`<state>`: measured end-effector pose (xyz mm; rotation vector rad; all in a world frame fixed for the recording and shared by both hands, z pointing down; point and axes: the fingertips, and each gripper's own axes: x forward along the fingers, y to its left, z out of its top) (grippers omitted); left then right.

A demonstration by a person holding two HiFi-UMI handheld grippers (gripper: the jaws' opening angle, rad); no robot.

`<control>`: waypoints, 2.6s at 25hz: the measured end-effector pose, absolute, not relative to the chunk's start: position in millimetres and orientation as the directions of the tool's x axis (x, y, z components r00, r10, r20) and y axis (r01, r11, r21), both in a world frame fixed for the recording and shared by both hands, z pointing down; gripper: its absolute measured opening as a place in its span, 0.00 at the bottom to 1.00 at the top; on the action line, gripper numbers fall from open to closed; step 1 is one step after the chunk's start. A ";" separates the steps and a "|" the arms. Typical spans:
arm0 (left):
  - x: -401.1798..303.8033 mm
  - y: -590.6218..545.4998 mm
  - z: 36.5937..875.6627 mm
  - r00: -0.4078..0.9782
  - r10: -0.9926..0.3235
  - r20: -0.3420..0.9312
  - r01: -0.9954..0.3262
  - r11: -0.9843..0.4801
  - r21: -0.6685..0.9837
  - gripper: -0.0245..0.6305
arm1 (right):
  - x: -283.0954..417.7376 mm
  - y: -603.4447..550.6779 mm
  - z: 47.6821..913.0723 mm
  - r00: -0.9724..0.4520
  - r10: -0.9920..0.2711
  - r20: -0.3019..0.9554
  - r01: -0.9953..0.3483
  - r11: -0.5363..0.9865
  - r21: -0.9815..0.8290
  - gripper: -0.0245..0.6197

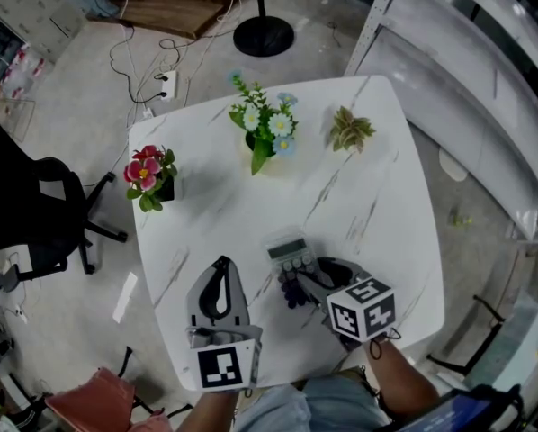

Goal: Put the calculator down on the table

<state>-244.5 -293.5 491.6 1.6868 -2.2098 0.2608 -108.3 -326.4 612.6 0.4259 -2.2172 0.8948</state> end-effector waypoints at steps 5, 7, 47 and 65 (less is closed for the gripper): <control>-245.5 -296.9 495.5 -0.232 -0.893 0.386 -0.958 0.278 0.065 0.05 | -107.1 -327.3 617.5 -0.699 -0.038 0.714 -0.522 0.709 -0.474 0.31; -245.6 -297.2 496.4 -0.232 -0.892 0.387 -0.959 0.277 0.065 0.05 | -107.8 -328.0 618.1 -0.700 -0.037 0.713 -0.518 0.713 -0.472 0.31; -217.7 -182.9 220.9 -0.163 -0.982 -0.101 -0.987 0.163 0.005 0.05 | -112.5 -245.2 256.8 -0.802 -0.597 -0.020 -0.598 0.801 0.035 0.06; -206.2 -174.7 215.1 -0.148 -0.982 -0.115 -0.989 0.149 0.002 0.05 | -102.3 -234.3 247.3 -0.797 -0.603 -0.035 -0.604 0.795 0.050 0.06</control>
